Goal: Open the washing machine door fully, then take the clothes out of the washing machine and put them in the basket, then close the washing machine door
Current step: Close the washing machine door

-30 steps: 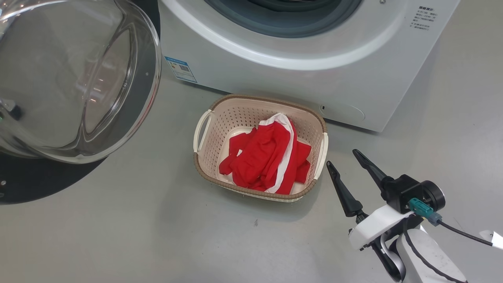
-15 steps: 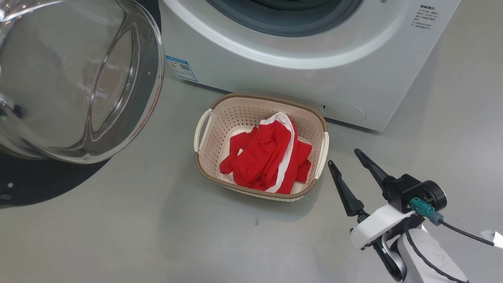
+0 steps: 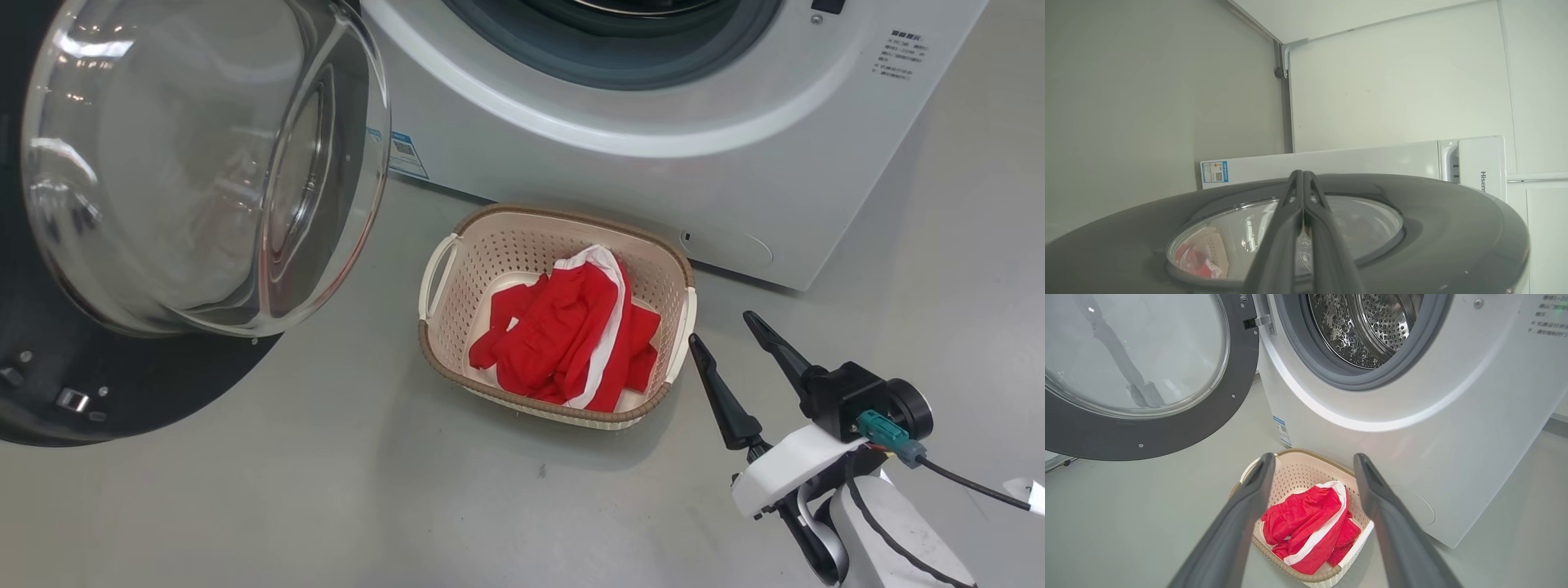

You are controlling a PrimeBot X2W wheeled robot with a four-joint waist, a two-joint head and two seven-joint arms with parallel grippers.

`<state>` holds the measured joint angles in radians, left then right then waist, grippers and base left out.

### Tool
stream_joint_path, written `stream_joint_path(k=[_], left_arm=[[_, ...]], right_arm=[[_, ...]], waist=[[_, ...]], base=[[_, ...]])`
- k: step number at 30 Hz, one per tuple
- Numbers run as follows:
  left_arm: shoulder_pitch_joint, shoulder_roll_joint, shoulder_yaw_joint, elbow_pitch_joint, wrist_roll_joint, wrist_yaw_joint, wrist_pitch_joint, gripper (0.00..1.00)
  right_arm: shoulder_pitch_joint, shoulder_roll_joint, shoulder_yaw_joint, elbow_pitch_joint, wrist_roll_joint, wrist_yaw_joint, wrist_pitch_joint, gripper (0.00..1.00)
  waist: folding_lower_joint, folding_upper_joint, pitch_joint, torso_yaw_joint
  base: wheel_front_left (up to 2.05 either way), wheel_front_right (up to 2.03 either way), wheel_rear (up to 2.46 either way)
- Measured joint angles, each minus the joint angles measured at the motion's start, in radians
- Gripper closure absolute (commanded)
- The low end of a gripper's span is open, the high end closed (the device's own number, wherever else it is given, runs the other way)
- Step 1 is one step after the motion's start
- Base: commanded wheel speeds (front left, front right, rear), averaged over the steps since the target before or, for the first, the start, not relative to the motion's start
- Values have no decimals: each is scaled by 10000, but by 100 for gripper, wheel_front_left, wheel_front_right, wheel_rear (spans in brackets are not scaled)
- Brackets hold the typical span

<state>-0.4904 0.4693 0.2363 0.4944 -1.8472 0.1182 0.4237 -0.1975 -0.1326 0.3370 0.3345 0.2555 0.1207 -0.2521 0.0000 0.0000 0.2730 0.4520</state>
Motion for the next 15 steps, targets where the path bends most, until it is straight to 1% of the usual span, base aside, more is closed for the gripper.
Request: stream_joint_path(k=[10,15], left_arm=[[388,-4,-416,-568,-644,0,1774,100],[590,-6,-541,-892,-1149,0,2594,100]], right_arm=[[20,58,44,169,82,0,0,0],[20,92,128,207,84,0,0,0]], waist=[[0,0,-261,192],[0,0,-329,198]], base=[[0,0,0],[0,0,0]])
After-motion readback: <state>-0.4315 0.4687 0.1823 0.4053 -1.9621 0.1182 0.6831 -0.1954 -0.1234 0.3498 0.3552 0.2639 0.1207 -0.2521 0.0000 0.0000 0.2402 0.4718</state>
